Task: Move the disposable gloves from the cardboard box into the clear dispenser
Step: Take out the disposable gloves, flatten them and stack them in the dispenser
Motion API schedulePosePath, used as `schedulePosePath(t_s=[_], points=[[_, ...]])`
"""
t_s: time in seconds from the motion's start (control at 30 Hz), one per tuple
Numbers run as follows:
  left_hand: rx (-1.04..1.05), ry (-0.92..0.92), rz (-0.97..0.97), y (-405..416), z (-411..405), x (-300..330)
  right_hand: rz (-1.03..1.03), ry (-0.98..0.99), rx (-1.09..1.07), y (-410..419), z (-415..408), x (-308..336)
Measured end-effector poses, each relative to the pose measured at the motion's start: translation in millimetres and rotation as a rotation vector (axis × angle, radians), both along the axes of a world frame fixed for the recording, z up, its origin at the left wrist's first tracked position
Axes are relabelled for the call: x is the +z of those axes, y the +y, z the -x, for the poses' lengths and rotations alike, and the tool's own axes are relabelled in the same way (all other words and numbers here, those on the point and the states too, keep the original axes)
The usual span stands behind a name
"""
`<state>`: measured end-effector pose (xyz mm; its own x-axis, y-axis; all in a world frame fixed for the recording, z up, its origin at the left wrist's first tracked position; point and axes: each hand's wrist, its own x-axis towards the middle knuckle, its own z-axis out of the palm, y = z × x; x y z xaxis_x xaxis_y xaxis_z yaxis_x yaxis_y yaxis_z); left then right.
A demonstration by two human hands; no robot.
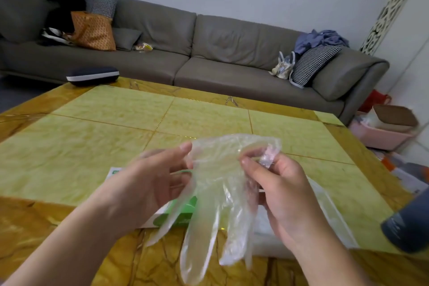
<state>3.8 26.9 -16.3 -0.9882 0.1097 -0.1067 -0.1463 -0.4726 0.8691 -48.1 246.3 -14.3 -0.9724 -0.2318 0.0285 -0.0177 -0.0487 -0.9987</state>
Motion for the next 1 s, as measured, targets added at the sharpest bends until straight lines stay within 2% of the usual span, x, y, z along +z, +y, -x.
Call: schedulePosePath(t_s=[0.07,0.17,0.3,0.5,0.6,0.73,0.83,0.87,0.93,1.0], points=[[-0.005,-0.062,0.188,13,-3,0,-0.027,0.003,0.065,-4,-1,-4],[0.156,-0.002,0.355,19,-2,-4,-0.071,-0.042,0.132,-5,-2,-5],[0.292,0.02,0.327,7,-1,-4,-0.057,-0.191,0.273,6,-2,1],[0.385,0.059,0.35,-1,-4,1,-0.146,-0.057,0.218,17,1,8],[0.339,0.093,0.408,2,-6,2,-0.099,-0.019,0.202,14,1,7],[0.17,0.14,0.516,10,-11,5,0.012,-0.012,0.203,8,0,8],[0.078,0.122,0.561,9,-12,9,0.008,0.06,0.11,10,0,7],[0.076,0.107,0.547,7,-12,9,0.004,0.069,0.083,14,1,7],[0.134,0.065,0.393,2,-9,7,0.014,0.053,0.085,23,3,11],[0.17,0.045,0.282,1,-6,5,-0.01,0.027,0.179,34,6,18]])
